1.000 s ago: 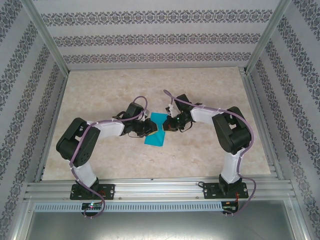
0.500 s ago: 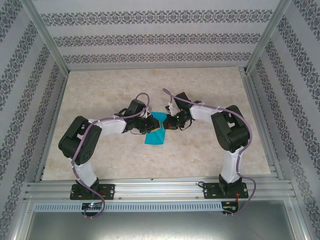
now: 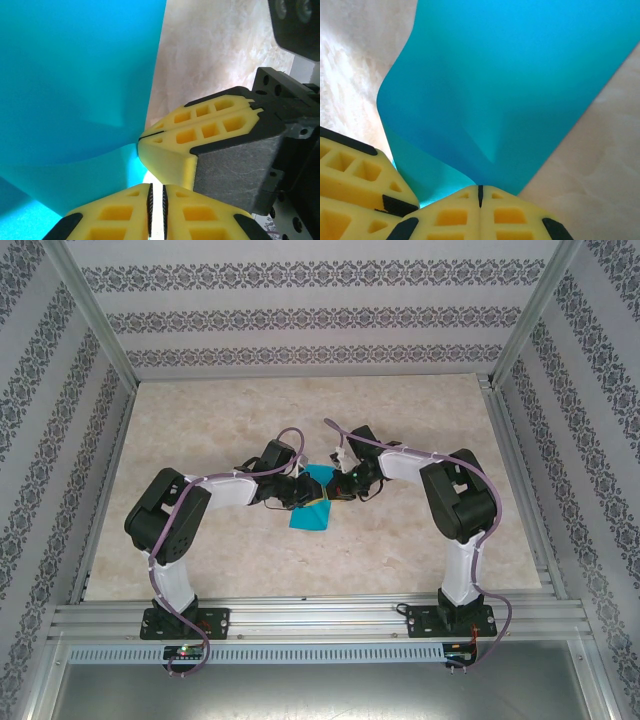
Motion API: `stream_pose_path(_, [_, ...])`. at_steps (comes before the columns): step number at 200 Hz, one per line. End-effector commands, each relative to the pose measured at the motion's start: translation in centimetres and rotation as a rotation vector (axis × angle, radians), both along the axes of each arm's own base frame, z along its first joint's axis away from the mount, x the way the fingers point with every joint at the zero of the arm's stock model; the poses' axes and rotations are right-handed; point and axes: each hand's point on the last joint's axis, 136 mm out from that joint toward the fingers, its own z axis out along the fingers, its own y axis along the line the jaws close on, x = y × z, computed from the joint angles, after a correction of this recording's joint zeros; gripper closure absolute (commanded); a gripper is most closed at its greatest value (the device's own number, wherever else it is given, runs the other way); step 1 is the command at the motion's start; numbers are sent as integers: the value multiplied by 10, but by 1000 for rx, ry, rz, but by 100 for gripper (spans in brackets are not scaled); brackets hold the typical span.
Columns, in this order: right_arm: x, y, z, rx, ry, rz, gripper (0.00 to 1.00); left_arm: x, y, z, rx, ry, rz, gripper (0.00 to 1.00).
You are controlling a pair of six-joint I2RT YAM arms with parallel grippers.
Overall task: Fold a paper plane with a square sheet of paper (pick it up from the middle)
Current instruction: Fold the triangle a second time at the center of the table.
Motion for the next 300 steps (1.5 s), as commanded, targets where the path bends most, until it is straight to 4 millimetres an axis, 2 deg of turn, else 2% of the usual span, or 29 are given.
stream_pose_path(1, [6,-2,-2,-8,-9,9,98,-4,-5,1,-2,-12,-27,83])
stream_pose_path(65, [8,-3,-5,-18,-6,7,98,-6,-1,-1,28,-5,-22,86])
stream_pose_path(300, [6,-5,-14,-42,12,11,98,-9,1,-22,79,40,-31,86])
